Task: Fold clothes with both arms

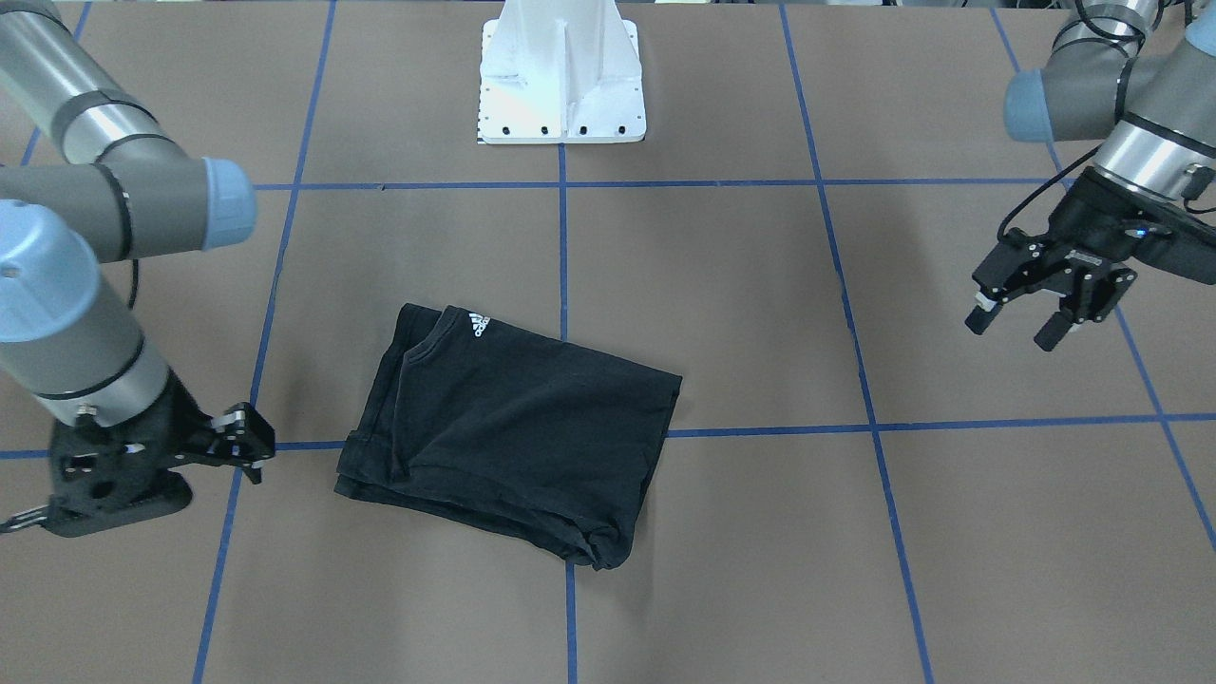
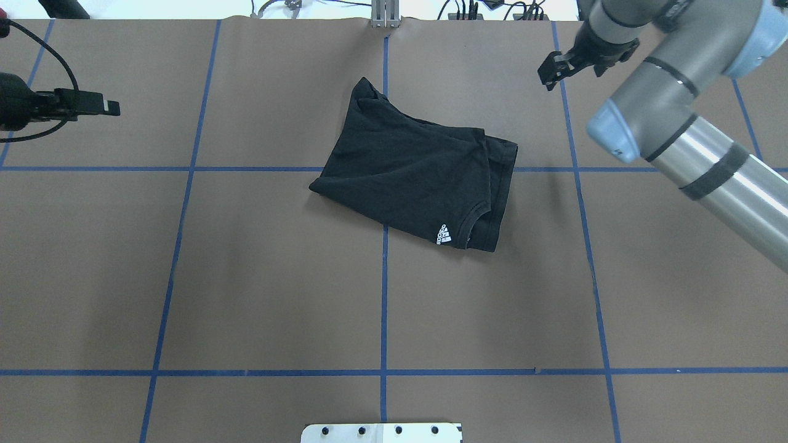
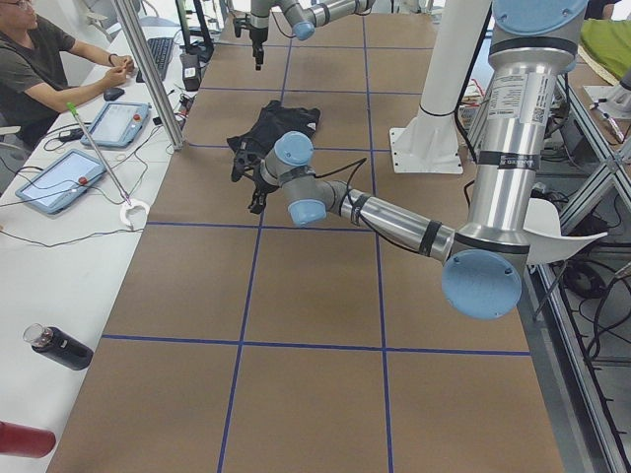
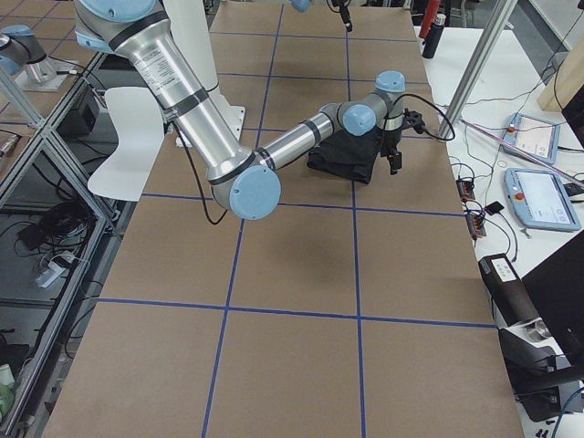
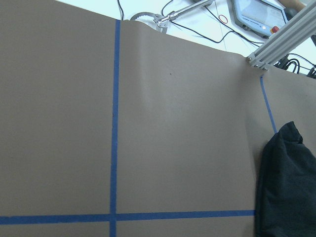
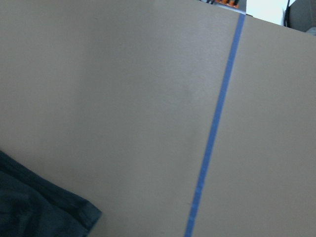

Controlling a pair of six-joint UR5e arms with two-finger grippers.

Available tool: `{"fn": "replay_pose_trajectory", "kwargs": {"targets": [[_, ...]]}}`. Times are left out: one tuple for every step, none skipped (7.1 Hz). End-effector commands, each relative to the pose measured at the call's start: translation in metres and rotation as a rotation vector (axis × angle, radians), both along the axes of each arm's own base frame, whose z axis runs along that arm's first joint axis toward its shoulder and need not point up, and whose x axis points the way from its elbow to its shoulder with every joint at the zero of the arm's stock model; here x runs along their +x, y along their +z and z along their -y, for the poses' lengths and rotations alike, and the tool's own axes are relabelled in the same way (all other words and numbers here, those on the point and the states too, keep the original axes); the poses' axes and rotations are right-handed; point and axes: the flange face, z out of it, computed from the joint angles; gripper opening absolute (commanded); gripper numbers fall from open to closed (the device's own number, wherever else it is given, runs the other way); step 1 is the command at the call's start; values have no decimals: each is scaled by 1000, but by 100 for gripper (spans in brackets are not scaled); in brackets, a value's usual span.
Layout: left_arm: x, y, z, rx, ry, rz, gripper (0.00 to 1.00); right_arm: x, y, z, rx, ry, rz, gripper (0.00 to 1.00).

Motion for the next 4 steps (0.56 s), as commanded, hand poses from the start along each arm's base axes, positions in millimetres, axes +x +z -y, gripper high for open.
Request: {"fn": "replay_pose_trajectory", "kwargs": {"targets": [[-57,39,33,0,-36,148,100,71,41,-29,-58,9,43,100],[-74,47,39,85,-4,220,100,92,56,-50,-63,32,39,100],[-83,58,36,159,38,290,100,96,63,-54,-65,35,33,100],[-93,67,35,152,26,300,100,99,64,-51,-71,44,33,100]]}}
